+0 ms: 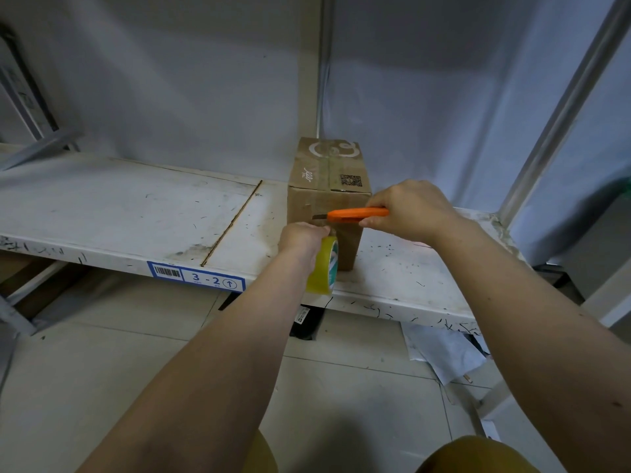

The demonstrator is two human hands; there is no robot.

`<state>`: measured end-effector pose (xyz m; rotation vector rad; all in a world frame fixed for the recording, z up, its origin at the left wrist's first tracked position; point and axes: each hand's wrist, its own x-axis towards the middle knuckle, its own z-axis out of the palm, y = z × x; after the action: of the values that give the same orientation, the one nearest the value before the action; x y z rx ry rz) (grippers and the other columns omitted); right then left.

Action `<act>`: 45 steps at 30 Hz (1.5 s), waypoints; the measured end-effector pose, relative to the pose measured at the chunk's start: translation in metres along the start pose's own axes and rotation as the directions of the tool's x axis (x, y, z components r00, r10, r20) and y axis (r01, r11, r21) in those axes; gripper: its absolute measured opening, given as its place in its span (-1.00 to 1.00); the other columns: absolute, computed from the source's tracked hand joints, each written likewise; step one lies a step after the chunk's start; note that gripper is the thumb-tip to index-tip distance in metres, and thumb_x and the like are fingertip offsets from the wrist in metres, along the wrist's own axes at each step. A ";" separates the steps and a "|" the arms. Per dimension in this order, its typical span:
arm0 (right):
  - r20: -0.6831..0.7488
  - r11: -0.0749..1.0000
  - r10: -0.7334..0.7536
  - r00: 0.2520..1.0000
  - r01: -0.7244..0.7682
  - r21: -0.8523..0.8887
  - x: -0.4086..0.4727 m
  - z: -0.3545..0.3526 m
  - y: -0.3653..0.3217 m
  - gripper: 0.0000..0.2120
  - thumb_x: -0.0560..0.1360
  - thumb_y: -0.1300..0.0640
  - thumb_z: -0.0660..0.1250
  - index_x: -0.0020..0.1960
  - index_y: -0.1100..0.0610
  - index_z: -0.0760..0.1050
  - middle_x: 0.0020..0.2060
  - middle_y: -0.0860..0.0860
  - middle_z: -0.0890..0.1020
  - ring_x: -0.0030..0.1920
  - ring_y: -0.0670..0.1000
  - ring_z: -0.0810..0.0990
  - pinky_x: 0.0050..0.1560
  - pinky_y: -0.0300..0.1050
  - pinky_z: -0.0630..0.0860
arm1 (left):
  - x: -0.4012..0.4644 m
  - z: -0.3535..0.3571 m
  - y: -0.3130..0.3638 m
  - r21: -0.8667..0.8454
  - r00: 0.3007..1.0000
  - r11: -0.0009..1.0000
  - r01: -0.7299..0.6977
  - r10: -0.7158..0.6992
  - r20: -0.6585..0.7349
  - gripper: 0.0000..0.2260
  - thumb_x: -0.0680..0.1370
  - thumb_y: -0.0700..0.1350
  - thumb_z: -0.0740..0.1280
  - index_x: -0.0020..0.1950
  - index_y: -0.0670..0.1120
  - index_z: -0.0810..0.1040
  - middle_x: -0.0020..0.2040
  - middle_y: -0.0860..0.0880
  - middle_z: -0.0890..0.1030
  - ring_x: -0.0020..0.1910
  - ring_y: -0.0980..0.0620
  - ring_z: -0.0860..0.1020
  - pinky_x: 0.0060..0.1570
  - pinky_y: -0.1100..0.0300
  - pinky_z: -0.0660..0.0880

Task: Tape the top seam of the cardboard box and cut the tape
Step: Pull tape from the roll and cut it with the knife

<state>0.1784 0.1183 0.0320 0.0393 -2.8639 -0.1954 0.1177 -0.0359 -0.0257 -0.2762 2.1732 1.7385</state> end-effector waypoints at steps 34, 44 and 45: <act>0.210 0.513 0.193 0.958 -0.281 0.811 -0.036 -0.003 0.024 -0.83 0.51 0.00 0.37 0.06 0.03 0.58 -0.22 0.01 0.66 -0.35 -0.07 0.60 -0.18 -0.12 0.58 | 0.001 0.003 -0.009 -0.034 0.999 0.999 -0.013 0.012 -0.039 -0.82 0.49 0.00 0.42 -0.04 -0.08 0.55 0.00 -0.13 0.64 0.05 -0.16 0.61 0.19 -0.06 0.53; 0.160 0.313 0.508 0.847 -0.354 0.881 -0.040 0.013 0.005 -0.68 0.53 -0.10 0.29 -0.08 0.16 0.60 -0.35 0.05 0.62 -0.41 -0.01 0.55 -0.25 -0.09 0.57 | -0.013 0.008 -0.007 -0.009 0.996 0.996 -0.093 0.093 0.007 -0.84 0.52 0.01 0.39 -0.02 -0.06 0.57 -0.06 -0.06 0.58 -0.05 -0.09 0.53 -0.06 0.09 0.42; 0.159 0.307 0.517 0.841 -0.355 0.883 -0.040 0.014 0.004 -0.68 0.53 -0.10 0.29 -0.08 0.16 0.60 -0.35 0.06 0.62 -0.41 -0.01 0.55 -0.25 -0.08 0.57 | -0.013 0.008 -0.006 -0.006 0.995 0.995 -0.095 0.095 0.004 -0.84 0.52 0.01 0.38 -0.01 -0.05 0.56 -0.07 -0.05 0.57 -0.05 -0.09 0.52 -0.06 0.08 0.41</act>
<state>0.2131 0.1256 0.0084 -0.5075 -2.3076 1.4002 0.1328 -0.0302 -0.0277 -0.1723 2.2116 1.7946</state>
